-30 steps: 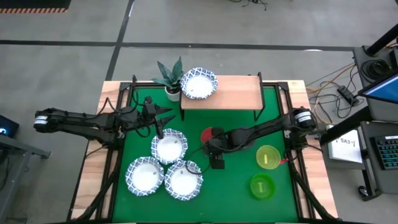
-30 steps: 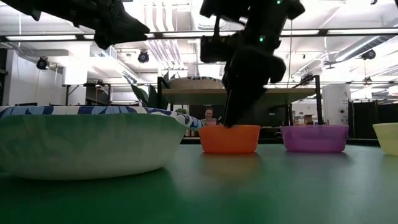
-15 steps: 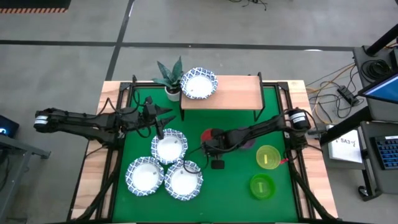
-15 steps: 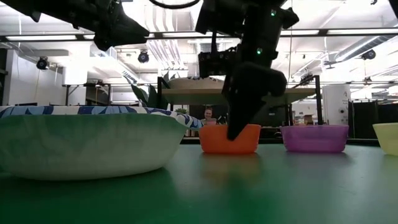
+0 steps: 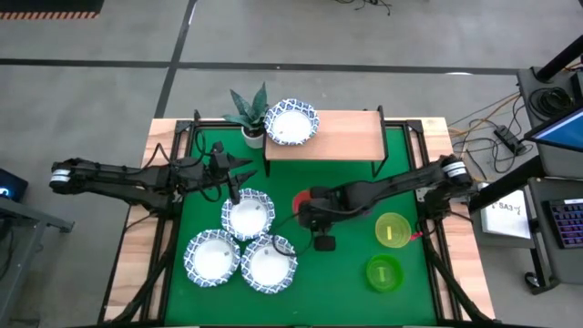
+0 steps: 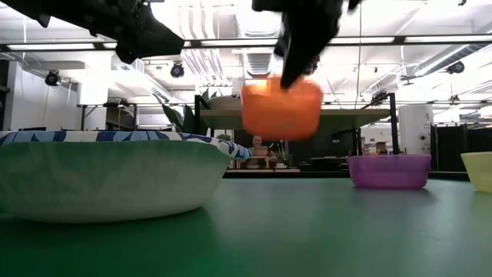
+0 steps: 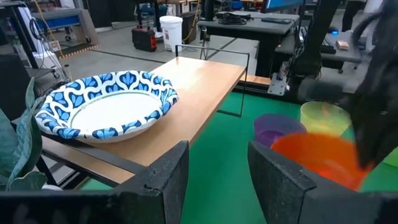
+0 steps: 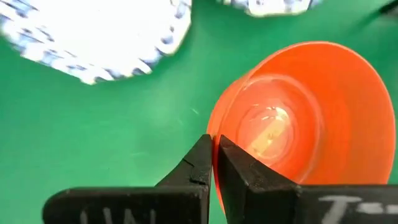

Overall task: Place and stack bowls onto a shelf
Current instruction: Put the red bowl on the shelf

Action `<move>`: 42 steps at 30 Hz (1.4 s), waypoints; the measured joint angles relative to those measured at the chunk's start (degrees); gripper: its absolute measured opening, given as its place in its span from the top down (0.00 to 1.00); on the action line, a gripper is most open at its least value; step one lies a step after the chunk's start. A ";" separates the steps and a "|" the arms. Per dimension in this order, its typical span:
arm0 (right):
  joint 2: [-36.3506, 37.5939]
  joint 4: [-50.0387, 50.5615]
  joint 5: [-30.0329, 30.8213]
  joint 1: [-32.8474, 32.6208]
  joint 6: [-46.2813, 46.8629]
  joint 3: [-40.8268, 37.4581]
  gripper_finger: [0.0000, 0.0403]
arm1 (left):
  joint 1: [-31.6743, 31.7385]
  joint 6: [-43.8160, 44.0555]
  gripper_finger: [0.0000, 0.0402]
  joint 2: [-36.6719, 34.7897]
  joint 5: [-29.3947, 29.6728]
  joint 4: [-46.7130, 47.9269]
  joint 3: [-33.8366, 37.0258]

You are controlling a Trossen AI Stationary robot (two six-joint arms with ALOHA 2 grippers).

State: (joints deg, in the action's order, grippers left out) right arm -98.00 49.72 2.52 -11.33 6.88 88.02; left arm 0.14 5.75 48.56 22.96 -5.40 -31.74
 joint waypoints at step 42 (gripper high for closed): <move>24.83 -4.60 12.04 33.68 -16.91 -21.20 0.98 | -0.11 8.34 0.63 0.00 -0.02 -6.63 -0.03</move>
State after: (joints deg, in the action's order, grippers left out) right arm -73.17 45.12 14.56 22.35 -10.03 66.82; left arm 0.03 14.09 48.56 22.94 -12.03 -31.77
